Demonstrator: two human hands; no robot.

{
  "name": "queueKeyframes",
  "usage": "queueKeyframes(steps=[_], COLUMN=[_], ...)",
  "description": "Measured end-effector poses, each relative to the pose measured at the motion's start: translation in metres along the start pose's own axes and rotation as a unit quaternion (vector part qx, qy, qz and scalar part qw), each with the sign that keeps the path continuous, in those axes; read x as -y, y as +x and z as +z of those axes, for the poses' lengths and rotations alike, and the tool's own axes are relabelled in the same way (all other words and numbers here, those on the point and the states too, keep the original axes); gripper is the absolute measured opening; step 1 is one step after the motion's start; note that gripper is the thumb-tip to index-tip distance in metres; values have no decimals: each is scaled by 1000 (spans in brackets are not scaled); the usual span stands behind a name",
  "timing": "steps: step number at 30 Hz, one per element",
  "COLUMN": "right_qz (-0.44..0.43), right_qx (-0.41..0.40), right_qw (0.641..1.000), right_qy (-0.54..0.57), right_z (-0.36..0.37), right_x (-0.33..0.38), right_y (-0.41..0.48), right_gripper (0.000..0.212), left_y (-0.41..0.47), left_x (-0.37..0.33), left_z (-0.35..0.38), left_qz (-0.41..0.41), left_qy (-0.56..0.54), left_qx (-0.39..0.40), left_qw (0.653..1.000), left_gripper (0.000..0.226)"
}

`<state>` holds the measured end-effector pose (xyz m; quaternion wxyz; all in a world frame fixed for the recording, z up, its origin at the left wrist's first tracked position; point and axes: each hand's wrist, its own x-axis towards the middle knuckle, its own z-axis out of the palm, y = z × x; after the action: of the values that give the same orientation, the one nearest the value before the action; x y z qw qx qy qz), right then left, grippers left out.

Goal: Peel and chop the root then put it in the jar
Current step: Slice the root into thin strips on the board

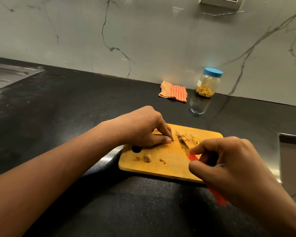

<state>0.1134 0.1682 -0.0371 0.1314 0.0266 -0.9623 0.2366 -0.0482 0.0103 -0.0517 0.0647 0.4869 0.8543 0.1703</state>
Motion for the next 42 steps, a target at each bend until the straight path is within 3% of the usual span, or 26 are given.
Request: queueKeyframes(steps=[18,28,42], right_qz=[19,51,44], right_qx=[7,37,29], right_qw=[1000,991,998], right_qy=[22,115,45], right_z=[8,8,10], right_x=[5,-4,1], right_y=[5,17,13], right_gripper=[30,7,20], left_y=[0,-1,-1], left_x=[-2,-3,-8], left_z=[0,-3,-3], left_qz=[-10,-23,-44], left_qy=[-4,-11,-15], left_qx=[10,27,29], left_qw=[1000,999,998], left_gripper=[28,29,28])
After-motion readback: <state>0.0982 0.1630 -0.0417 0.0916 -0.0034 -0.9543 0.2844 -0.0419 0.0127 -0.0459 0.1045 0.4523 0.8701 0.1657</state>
